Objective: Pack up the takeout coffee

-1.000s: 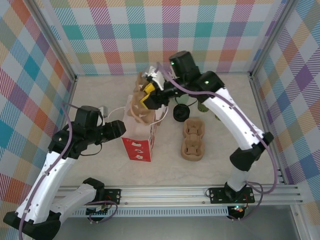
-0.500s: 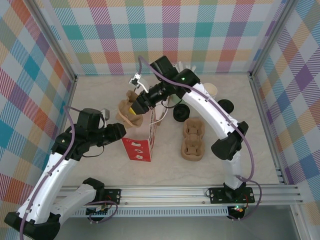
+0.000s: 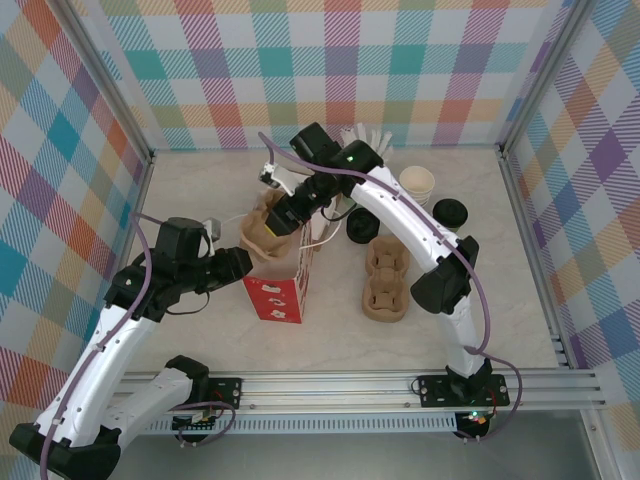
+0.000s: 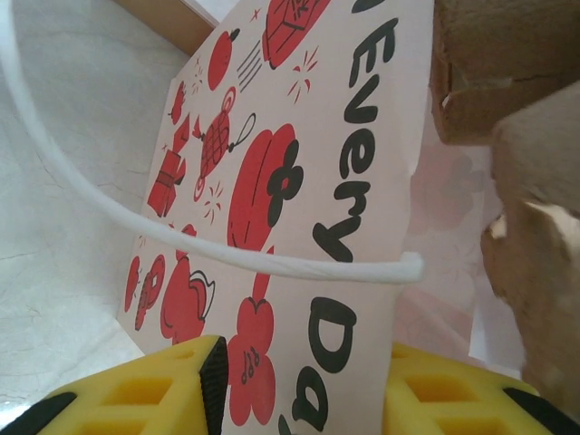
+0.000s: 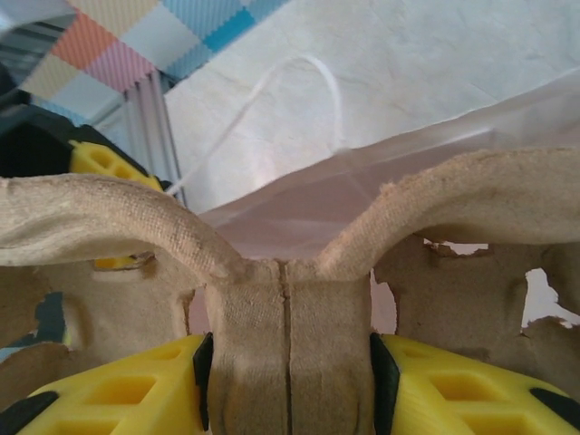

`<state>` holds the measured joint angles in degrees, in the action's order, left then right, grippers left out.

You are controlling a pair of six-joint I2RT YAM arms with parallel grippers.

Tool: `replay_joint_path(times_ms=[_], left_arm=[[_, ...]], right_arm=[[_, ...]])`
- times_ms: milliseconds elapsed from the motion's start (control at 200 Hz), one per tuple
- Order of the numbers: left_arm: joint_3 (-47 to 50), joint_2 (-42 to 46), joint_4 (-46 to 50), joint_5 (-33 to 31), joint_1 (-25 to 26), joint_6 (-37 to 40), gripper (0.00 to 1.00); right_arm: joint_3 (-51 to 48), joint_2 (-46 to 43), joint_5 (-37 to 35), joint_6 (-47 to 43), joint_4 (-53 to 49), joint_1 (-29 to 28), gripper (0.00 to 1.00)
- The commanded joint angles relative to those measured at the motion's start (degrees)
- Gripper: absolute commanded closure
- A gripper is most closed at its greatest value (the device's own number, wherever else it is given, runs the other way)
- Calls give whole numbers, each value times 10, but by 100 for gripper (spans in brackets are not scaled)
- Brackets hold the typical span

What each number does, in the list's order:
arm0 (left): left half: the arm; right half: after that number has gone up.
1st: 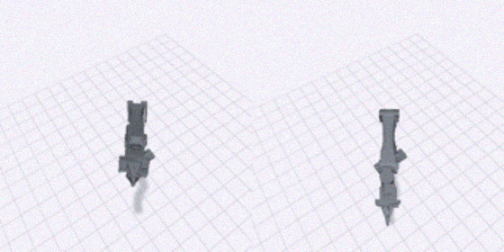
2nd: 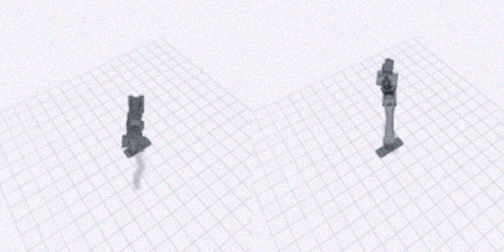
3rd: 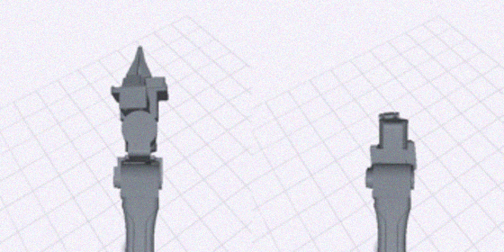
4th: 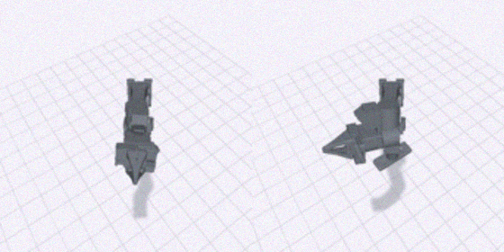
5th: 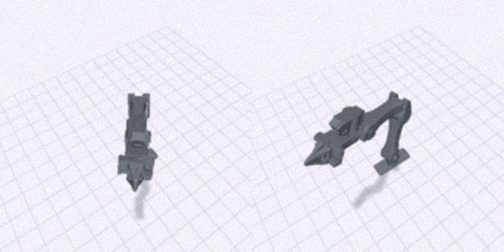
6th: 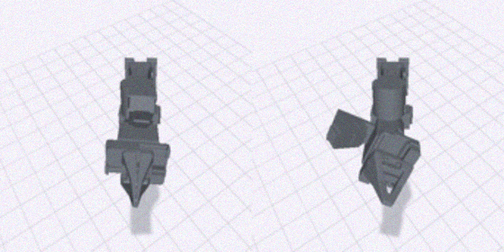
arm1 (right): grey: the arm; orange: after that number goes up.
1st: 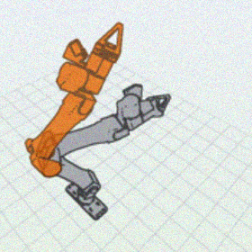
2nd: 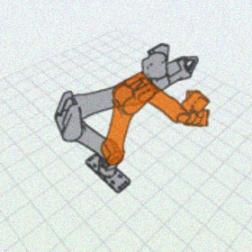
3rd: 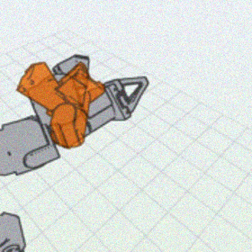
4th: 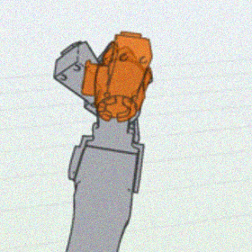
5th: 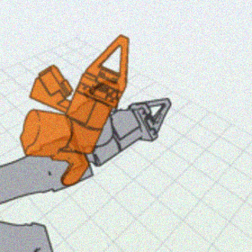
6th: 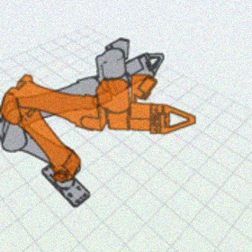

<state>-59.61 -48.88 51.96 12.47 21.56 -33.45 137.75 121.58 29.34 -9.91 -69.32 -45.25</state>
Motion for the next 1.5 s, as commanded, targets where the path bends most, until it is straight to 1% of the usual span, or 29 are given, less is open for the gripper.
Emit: replay_joint_path(times_ms=[0, 380, 505, 815, 1085, 1200, 1300, 1425, 1495], left_arm=[[10, 7, -4, 9, -6, -1, 59], [13, 5, -10, 13, -6, -3, 59], [9, 1, -15, 16, -6, -4, 61], [-4, -13, -19, 16, -6, 13, 62], [-22, -18, -16, 4, -6, 35, 61], [-24, -19, -27, 15, -6, 36, 58], [-25, -17, -39, 26, -6, 35, 57], [-26, -16, -50, 38, -6, 32, 58], [-26, -15, -54, 43, -5, 31, 60]], right_arm=[[22, 9, -61, -19, -26, 0, 51], [22, 18, -156, -54, -58, -10, 51], [22, 21, -181, -78, -72, -20, 51], [22, 12, -196, -106, -92, -36, 52], [22, 13, -242, -138, -135, -52, 53], [22, 19, -250, -147, -144, -59, 53], [20, 27, -258, -147, -149, -62, 53], [21, 38, -269, -142, -153, -63, 53], [21, 42, -269, -140, -155, -63, 53]])
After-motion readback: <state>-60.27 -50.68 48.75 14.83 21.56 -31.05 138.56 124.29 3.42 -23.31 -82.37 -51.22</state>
